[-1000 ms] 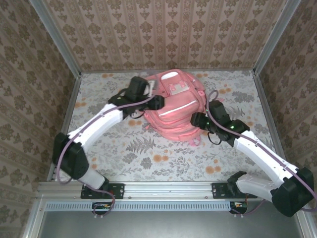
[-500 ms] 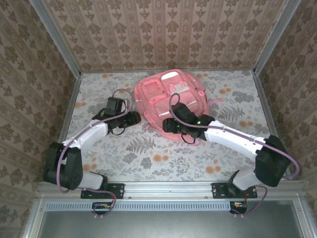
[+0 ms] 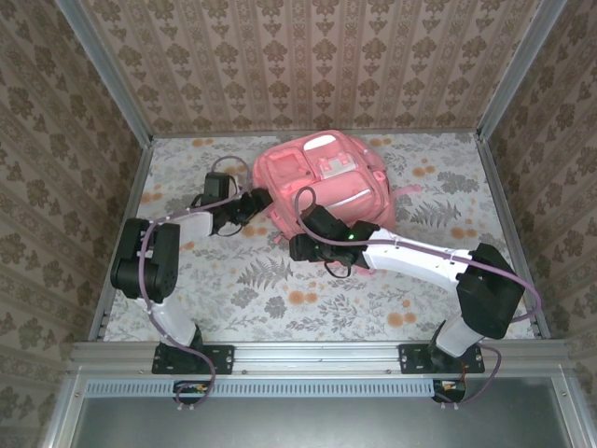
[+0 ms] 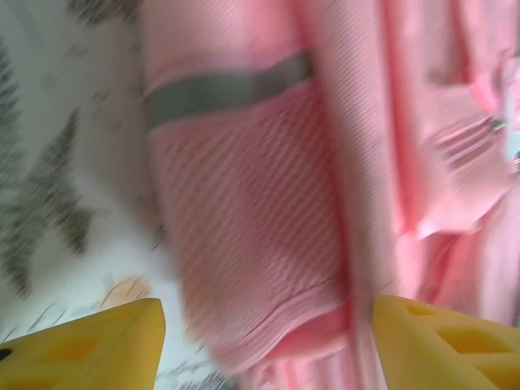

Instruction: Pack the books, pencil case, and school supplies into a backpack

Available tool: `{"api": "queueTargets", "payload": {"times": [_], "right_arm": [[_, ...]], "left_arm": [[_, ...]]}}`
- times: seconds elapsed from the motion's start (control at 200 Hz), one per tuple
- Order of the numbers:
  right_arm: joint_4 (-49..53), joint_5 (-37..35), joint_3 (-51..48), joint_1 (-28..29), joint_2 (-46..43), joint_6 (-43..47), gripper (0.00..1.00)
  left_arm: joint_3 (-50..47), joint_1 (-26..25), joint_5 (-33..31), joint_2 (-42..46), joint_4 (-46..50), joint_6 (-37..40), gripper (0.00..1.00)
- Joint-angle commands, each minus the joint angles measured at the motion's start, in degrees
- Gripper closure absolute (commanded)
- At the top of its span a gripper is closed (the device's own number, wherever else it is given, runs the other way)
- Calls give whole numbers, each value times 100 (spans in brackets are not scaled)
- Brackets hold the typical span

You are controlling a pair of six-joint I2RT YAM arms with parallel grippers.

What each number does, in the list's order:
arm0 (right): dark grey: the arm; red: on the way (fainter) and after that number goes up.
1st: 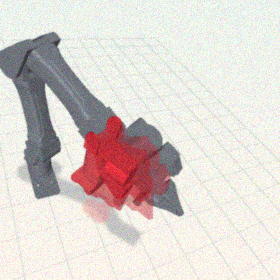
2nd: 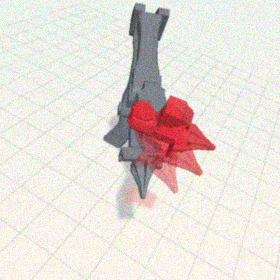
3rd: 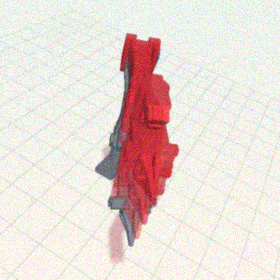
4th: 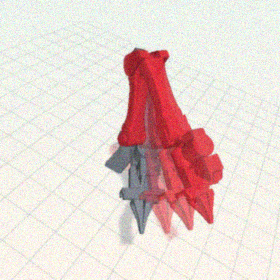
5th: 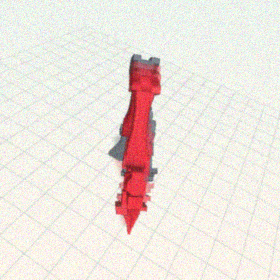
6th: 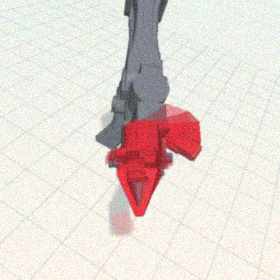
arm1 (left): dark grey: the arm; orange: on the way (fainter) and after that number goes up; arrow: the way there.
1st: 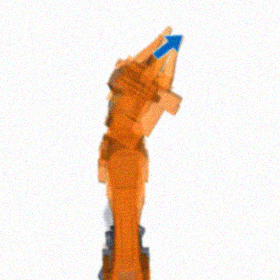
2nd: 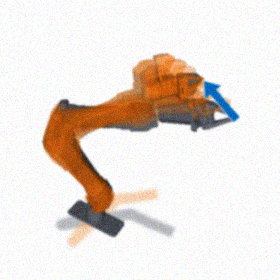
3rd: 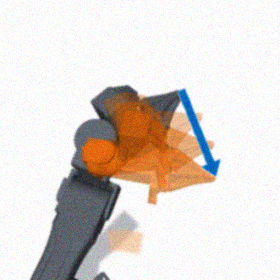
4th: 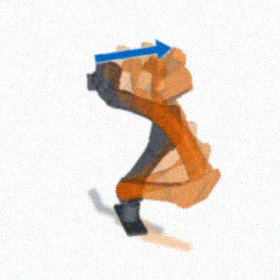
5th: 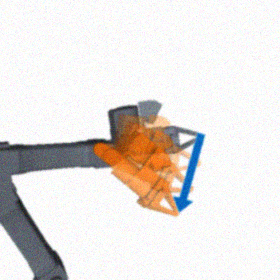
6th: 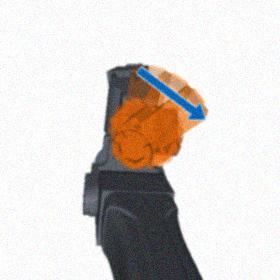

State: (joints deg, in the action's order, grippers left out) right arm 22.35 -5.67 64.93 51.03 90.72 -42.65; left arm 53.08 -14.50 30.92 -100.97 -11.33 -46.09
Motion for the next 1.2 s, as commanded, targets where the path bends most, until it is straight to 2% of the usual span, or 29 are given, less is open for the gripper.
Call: {"api": "queueTargets", "payload": {"times": [0.0,0.245,0.305,0.345,0.4,0.42,0.445,0.48,0.62,0.82,0.935,1.105,1.195], "right_arm": [[-35,-153,185,71,137,-122,45],[-12,-214,388,173,384,-164,45],[-16,-237,389,184,385,-164,45],[-4,-253,381,183,390,-162,46],[-2,-275,372,182,389,-157,45],[6,-283,366,182,393,-154,45],[27,-304,363,180,394,-155,45],[58,-350,369,181,387,-151,45],[254,-573,349,171,271,-68,45],[127,-727,-104,184,-158,-331,46],[-126,-742,-438,241,-350,-620,49],[-301,-794,-731,318,-271,-1168,52],[-403,-846,-767,329,-93,-1381,58]], "left_arm": [[216,0,287,-199,-580,-206,30],[410,-176,266,-931,-414,-135,29],[379,-206,288,-1025,-510,-192,34],[363,-210,324,-1064,-553,-234,45],[360,-221,336,-1045,-566,-317,65],[345,-232,321,-1011,-558,-348,78],[343,-244,277,-971,-542,-390,90],[313,-266,208,-870,-493,-456,100],[90,-503,-231,-287,-413,-889,100],[106,-1124,-1130,483,265,-1278,100],[132,-1459,-1331,682,478,-1391,100],[23,-1676,-1466,807,470,-1491,100],[-6,-1726,-1457,798,433,-1542,100]]}}
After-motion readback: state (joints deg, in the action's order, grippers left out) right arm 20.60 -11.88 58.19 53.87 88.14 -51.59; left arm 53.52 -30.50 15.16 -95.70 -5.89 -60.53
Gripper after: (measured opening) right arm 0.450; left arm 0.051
